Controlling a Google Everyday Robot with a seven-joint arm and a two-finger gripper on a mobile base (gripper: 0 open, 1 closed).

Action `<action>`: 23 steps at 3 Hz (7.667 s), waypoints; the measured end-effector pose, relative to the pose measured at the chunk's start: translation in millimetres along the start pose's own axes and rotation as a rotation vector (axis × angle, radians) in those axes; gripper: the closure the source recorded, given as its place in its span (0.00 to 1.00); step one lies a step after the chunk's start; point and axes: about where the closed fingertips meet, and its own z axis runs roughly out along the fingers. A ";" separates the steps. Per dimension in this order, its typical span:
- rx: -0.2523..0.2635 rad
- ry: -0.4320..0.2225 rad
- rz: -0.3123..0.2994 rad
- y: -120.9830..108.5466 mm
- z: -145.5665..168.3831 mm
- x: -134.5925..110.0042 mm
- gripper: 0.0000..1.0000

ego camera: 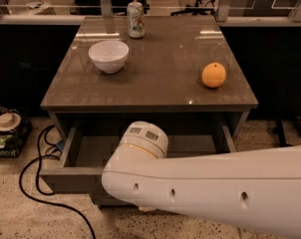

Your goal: Open top drawer

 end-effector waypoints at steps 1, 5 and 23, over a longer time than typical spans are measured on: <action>0.007 0.022 -0.015 -11.3 -6.0 2.0 0.49; 0.087 0.238 -0.023 -76.6 -76.4 41.1 0.67; -0.098 -0.191 0.313 -0.1 -25.3 112.0 1.00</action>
Offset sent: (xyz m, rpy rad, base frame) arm 0.0508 -0.0057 0.0498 -0.1507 -0.0478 0.0310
